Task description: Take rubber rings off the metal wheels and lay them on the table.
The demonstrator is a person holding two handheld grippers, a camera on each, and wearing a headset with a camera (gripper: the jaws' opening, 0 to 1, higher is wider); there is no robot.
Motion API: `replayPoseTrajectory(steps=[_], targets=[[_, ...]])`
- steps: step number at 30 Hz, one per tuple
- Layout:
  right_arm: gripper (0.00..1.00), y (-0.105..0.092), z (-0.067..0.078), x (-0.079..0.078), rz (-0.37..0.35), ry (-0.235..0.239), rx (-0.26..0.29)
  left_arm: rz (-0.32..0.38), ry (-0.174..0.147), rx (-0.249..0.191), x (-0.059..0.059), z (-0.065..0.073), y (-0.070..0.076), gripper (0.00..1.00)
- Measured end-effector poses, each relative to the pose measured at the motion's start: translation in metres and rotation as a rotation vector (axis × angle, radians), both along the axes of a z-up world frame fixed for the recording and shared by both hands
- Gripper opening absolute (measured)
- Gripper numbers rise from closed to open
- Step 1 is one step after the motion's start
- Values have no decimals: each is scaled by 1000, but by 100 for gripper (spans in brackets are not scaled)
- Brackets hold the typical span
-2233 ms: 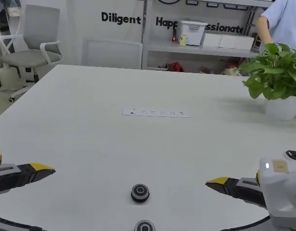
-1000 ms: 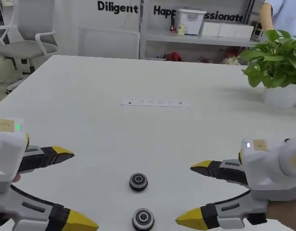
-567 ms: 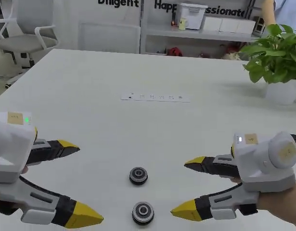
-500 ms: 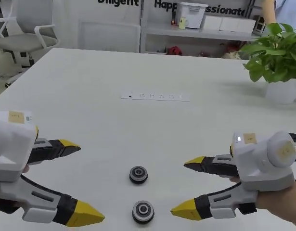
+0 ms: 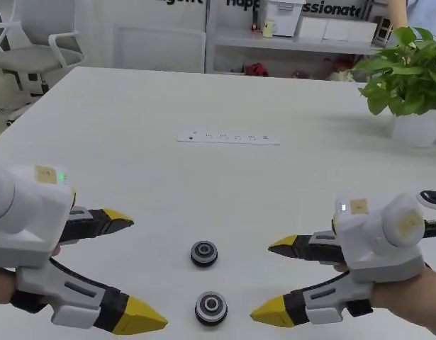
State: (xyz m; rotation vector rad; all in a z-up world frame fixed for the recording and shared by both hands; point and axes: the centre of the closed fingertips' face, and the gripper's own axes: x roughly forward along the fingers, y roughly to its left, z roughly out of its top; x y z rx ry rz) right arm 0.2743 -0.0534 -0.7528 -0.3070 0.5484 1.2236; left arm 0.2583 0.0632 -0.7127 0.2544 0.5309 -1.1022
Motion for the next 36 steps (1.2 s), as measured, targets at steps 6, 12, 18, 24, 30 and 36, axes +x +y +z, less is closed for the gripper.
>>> replayPoseTrajectory(steps=[6, 12, 18, 24, 30, 36], targets=[[68, 2, -6, -1, 17, 10, -6, -19, 21, -5, -2, -5, -5, 97], [68, 5, -8, 1, 12, 25, 16, -42, 30, 8, -4, -11, -11, 96], [66, 9, -9, -1, 23, 42, 21, -50, 45, 1, -5, -14, -15, 95], [65, 14, -10, -1, 30, 48, 27, -71, 52, 9, -6, -18, -20, 93], [64, 19, -12, -1, 45, 57, 26, -85, 51, 17, -4, -22, -25, 91], [63, 22, -16, -1, 60, 60, 19, -99, 54, 15, -3, -23, -30, 90]])
